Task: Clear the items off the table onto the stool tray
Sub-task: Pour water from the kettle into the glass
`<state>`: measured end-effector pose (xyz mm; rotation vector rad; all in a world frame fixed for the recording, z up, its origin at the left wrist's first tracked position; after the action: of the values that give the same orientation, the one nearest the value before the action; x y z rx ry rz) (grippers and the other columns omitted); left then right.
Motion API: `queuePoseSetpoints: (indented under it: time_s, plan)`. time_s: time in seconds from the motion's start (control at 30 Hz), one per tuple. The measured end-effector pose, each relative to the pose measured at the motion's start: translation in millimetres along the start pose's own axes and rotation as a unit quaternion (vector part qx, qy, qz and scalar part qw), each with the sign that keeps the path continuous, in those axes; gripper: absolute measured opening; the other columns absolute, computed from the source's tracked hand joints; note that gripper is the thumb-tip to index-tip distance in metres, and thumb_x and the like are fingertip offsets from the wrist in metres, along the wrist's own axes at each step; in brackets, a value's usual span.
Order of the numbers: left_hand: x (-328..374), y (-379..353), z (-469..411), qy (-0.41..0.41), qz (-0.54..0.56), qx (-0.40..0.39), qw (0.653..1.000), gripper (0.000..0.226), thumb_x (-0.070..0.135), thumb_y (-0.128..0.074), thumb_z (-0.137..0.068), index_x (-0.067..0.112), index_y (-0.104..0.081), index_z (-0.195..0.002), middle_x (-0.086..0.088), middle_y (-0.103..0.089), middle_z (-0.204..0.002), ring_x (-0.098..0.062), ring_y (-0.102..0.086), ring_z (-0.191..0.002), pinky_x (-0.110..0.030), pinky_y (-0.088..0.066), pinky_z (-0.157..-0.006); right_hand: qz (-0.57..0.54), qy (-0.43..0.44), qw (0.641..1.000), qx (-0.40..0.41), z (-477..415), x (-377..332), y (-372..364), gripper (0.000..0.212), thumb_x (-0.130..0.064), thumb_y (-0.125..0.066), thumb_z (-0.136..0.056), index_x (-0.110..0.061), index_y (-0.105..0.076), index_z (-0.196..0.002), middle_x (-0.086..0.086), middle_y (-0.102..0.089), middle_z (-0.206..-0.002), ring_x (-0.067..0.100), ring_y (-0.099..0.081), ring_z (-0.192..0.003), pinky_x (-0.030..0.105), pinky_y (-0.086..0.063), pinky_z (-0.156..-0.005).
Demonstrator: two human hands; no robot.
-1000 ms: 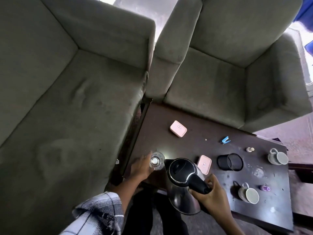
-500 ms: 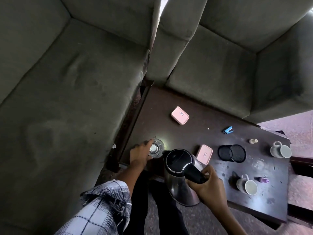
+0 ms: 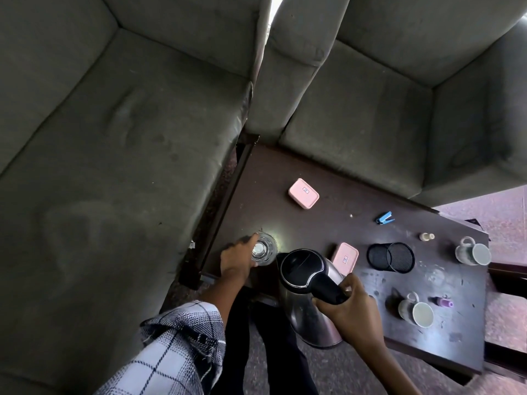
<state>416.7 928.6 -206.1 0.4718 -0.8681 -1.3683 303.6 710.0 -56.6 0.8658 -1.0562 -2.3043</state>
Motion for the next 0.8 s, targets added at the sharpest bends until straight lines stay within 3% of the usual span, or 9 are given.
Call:
queuePoseSetpoints:
  time_s: [0.8]
  plan:
    - [-3.6,-4.1,2.3,0.012,0.038,-0.002,0.999,0.069,0.029,-0.065,-0.084,0.037,-0.024,-0.139,-0.011,-0.064,-0.118,-0.031,-0.064,-0.106,-0.039,-0.050,-0.085,0.048,0.006,0.999,-0.016,2.0,-9.6,-1.6,0.048,-0.052,-0.074,-0.058,-0.026,-0.041,-0.082,0.002,-0.068,-0.081,0.030,-0.064,-0.082,0.037,-0.052,-0.070]
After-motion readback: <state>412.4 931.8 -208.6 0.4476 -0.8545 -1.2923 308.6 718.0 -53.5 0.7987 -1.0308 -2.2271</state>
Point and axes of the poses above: each hand's wrist, its own z-axis away from the middle knuckle, its own y-axis out of the back of the hand, x = y × z, the point moved 10 cm from there along -z, towards the middle knuckle
